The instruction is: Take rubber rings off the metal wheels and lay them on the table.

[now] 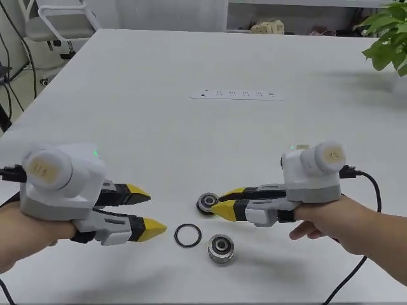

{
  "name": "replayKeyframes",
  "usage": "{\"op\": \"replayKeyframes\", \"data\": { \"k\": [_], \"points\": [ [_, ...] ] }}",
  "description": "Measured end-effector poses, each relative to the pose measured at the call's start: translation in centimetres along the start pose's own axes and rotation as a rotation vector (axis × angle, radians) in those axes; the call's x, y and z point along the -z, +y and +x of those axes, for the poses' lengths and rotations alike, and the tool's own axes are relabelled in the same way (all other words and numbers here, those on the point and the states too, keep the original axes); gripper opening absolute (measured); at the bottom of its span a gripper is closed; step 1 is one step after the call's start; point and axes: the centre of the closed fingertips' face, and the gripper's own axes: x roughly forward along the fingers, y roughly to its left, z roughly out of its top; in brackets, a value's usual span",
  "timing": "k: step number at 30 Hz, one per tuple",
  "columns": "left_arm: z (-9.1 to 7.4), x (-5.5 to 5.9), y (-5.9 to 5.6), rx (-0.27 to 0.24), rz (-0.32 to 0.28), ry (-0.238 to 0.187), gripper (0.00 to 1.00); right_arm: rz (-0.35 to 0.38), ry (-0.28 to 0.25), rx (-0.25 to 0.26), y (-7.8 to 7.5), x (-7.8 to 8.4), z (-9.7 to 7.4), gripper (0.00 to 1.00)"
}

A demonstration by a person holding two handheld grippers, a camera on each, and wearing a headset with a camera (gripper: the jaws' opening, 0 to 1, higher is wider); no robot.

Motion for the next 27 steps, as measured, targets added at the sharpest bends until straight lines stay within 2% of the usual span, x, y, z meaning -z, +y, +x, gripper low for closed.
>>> {"op": "replayKeyframes", "data": {
  "k": [18,27],
  "points": [
    [1.8,-1.1,1.6,-0.004,0.005,0.002,0.36,-0.055,0.058,0.068,-2.2,1.2,-0.1,0.25],
    [3.0,-1.2,1.8,0.004,0.006,0.014,0.35,-0.063,0.072,0.085,-3.1,1.7,0.1,0.26]
  ]
}}
